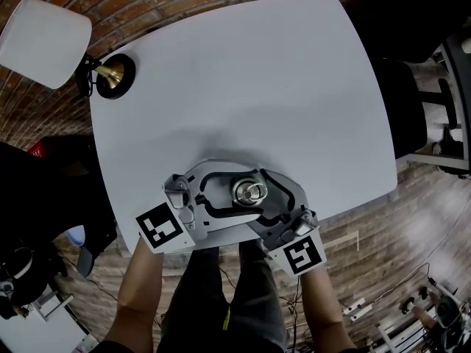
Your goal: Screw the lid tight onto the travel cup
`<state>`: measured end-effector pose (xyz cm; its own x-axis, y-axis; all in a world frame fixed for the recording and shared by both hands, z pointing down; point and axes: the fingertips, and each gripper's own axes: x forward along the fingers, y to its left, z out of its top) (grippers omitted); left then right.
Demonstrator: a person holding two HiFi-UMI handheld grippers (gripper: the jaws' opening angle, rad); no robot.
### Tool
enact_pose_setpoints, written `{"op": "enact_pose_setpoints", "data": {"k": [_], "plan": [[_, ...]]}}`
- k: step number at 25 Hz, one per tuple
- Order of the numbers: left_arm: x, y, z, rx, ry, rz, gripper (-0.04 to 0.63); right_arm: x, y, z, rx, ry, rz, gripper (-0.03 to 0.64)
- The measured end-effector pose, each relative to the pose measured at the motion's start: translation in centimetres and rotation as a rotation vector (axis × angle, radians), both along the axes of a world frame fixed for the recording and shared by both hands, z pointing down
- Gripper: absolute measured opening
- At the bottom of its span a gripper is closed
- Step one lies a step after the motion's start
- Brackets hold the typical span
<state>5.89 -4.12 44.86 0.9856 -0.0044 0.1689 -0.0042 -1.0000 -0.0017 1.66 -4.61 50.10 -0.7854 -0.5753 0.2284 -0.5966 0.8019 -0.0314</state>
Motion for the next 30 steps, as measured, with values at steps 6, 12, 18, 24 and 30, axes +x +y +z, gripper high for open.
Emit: {"op": "enact_pose_setpoints", "data": {"k": [6,12,18,24,30], "plan": [[0.2,0.1,0.0,-0.015,-0.007,0.043,0.265,0.1,0.0,0.0,0.006,-0.001,-0.002,0.337],[0.4,-0.3,1.1,-0.012,-0.017,-0.061,0.284,0.0,-0.1,0.0,0.006,-0.002,0.002,0.336],[-0.8,-0.3,1.8,-0.035,-0.017,-0.241,0.341,-0.2,0.0,0.1,0.006,-0.008,0.013,0.337],[-2.1,-0.9,0.2,-0.06,0.001,-0.603,0.341,-0.1,0.1,0.3,-0.003,-0.001,0.018,0.337],[-1.8,-1.0,0.2,0.03,-0.044,-0.832,0.339,-0.2,0.0,0.1,0.003,0.004,0.02,0.337]]}}
